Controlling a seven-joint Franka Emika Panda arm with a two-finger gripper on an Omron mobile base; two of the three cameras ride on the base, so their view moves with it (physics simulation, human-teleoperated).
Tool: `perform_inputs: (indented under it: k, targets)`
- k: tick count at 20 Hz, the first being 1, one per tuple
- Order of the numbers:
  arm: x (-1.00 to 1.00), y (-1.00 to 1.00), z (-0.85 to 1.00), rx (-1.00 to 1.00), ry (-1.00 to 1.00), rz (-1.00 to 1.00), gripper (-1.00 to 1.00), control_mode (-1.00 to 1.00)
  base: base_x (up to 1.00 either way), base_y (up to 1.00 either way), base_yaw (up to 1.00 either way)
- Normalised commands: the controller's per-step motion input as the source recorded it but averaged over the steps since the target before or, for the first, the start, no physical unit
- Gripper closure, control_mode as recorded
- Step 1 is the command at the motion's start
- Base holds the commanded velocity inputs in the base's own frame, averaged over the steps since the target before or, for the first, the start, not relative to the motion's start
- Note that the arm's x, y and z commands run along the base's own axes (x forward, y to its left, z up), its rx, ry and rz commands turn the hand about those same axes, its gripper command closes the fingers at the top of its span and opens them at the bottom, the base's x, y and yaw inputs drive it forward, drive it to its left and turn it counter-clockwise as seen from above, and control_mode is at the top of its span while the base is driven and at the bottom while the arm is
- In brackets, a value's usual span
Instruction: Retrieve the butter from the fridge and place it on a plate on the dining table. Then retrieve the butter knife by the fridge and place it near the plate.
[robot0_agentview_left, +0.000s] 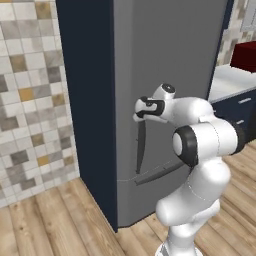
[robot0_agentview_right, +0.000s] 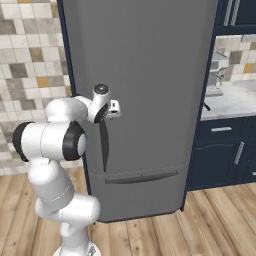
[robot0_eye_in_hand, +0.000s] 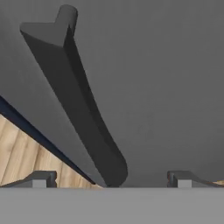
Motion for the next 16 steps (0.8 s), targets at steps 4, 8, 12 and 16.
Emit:
perform_inputs:
  k: [4,8,12,16]
  targets:
    - [0.38,0.23,-0.43,0.0,0.0,0.0,-1.0,-1.0,0.0,0.0,0.0]
    - [0.34,0.05,-0.38,0.0,0.0,0.0,-1.0,-1.0,0.0,0.0,0.0]
    - [0.3,0.0,-0.31,0.0,-0.03,0.0,-1.0,-1.0,0.0,0.0,0.0]
    - [0.39,0.0,-0.45,0.01,-0.13,0.06,-1.0,-1.0,0.0,0.0,0.0]
